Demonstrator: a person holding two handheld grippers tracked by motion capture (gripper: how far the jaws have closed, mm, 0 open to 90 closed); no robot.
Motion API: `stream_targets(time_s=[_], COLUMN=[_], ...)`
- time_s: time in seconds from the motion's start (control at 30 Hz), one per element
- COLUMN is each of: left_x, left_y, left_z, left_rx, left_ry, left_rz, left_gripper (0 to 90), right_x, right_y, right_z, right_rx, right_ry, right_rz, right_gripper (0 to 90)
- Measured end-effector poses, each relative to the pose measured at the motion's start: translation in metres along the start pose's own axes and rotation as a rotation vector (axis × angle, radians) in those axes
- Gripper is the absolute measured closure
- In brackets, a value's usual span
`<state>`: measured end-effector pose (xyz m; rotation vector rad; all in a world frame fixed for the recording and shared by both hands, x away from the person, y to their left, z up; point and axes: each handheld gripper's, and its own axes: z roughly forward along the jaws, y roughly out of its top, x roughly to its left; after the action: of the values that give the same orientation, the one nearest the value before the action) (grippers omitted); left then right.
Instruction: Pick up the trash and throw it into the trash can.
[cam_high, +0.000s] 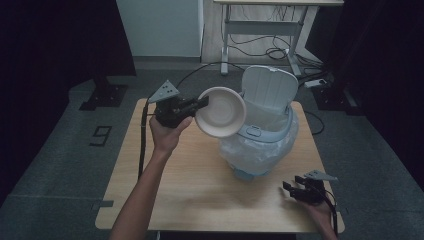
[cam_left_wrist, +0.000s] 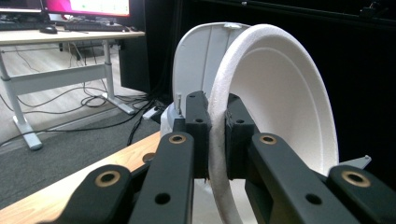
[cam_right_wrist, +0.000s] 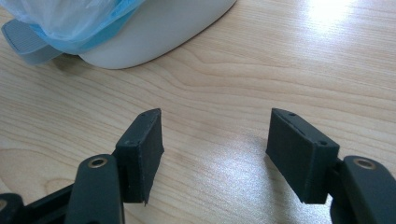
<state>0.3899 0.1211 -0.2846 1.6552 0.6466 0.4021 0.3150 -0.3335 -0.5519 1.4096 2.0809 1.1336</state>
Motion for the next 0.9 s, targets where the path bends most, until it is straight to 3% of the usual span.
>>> stream_targets(time_s=[0.7, 0.9], left_x=[-0.006, -0.005], left_y=[0.008, 0.009], left_z=[0.037, 0.045], left_rx=[0.018, 0.015], left_ry=[-0.026, -0.032], left_rz=[0.006, -0.009], left_gripper=[82.7, 82.7], right_x=[0.001, 0.001], right_y=[0.0, 0.0], right_z=[0.001, 0.001], right_rx=[0.024, 0.028], right_ry=[-0.014, -0.015], right_rz=[-0.014, -0.015], right_gripper=[35.5, 35.5])
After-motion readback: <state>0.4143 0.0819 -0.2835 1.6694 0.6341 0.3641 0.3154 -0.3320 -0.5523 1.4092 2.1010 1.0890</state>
